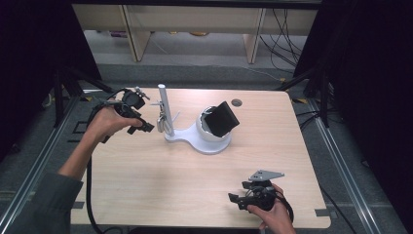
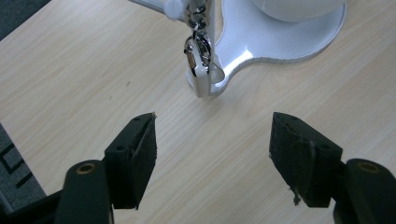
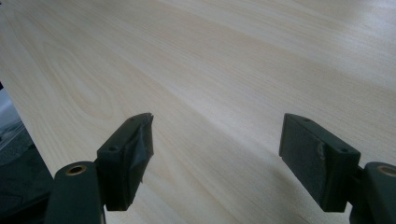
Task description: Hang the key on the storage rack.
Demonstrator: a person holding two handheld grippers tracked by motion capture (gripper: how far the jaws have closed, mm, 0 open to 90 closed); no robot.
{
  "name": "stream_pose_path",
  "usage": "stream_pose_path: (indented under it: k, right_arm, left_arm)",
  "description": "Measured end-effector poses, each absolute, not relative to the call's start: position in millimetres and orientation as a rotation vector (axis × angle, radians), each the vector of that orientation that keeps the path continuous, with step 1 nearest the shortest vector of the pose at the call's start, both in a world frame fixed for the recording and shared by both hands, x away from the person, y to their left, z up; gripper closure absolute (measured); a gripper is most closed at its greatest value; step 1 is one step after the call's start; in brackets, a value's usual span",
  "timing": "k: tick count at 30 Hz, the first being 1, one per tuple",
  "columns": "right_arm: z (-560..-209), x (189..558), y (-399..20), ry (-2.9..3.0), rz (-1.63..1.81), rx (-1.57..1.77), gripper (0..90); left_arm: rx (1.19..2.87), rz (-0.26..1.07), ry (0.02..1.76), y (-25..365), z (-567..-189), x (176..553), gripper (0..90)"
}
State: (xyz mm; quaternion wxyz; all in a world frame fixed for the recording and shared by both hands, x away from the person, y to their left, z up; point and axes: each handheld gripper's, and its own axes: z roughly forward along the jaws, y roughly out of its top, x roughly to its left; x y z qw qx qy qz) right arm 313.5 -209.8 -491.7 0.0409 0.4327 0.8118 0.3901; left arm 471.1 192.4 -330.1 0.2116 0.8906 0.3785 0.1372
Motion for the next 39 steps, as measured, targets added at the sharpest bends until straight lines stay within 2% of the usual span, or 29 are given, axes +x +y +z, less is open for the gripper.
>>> stream_pose_path:
  k: [13, 39]
  right_arm:
    - [-492.3, 316.1, -209.4, 2.489, 1.203, 1.302, 26.8]
    - [-493.3, 317.0, -206.3, 2.475, 1.187, 1.299, 26.8]
  left_arm:
    - [2.441, 0.354, 1.008, 196.9, -345.4, 451.5, 28.0]
    - [2.378, 0.292, 0.87, 185.3, -387.0, 387.6, 22.9]
